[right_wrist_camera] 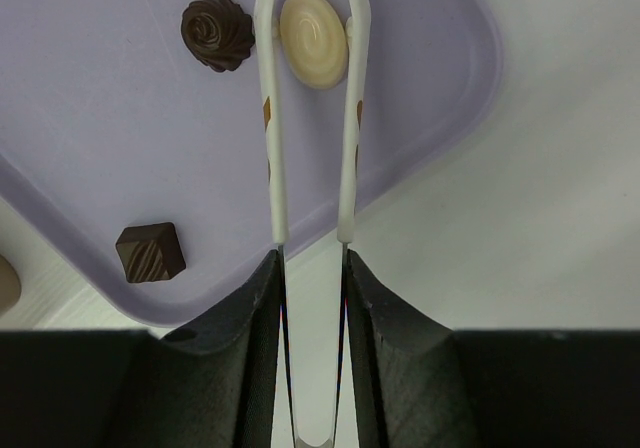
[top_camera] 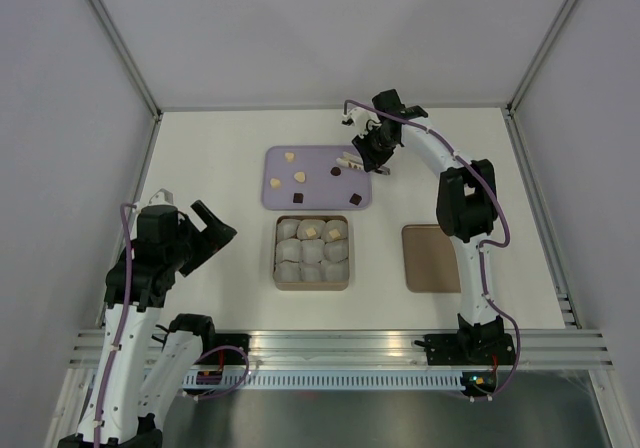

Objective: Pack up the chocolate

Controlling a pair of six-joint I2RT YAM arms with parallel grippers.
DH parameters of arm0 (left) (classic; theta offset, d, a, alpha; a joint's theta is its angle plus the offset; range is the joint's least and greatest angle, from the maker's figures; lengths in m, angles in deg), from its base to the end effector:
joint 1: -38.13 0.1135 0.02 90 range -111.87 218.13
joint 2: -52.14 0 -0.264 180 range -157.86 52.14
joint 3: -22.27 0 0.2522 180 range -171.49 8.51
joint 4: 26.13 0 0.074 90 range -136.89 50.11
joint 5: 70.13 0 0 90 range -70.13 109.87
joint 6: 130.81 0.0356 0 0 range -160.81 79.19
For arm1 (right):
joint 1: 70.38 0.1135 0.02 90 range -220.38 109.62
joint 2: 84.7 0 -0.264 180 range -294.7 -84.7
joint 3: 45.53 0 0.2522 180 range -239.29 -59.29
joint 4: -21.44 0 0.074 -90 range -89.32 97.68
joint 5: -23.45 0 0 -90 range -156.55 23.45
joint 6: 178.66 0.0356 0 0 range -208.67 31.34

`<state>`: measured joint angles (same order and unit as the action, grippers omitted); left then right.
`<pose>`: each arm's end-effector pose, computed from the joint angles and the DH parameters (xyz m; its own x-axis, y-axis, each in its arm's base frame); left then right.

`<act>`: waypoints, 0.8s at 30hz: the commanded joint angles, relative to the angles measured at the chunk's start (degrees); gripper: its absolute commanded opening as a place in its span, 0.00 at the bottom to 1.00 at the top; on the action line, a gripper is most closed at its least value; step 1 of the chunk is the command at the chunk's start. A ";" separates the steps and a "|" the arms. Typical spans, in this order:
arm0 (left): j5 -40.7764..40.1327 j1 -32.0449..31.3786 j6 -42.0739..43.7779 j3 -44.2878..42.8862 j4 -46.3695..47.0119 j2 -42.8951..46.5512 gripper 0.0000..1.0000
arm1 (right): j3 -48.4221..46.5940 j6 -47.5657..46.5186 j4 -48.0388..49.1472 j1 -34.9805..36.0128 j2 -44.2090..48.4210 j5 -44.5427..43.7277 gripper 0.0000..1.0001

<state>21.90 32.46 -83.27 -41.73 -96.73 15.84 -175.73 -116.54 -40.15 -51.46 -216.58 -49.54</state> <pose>0.1101 -0.0122 0.3124 -0.5838 -0.6200 -0.5242 -0.3654 0.7772 -0.5123 0.4667 0.1710 0.2062 -0.5436 -0.6590 -0.5198 -0.7792 0.6265 0.0206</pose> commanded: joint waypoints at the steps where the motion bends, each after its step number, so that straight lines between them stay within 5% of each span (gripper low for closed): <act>1: 0.00 -0.30 -1.84 0.05 1.56 0.43 0.99 | -1.86 -0.77 0.46 0.24 1.09 0.65 0.23; 14: 0.17 -0.30 -3.86 -0.12 1.38 0.26 1.00 | 6.57 6.25 9.06 0.77 10.66 -1.02 0.01; 24: 0.35 -0.30 -5.00 0.14 0.94 0.78 1.00 | 9.39 10.47 9.16 4.02 14.62 -5.58 0.00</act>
<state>21.90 32.37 -86.07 -41.73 -96.75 15.93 -167.30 -108.04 -32.48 -49.34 -205.80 -52.77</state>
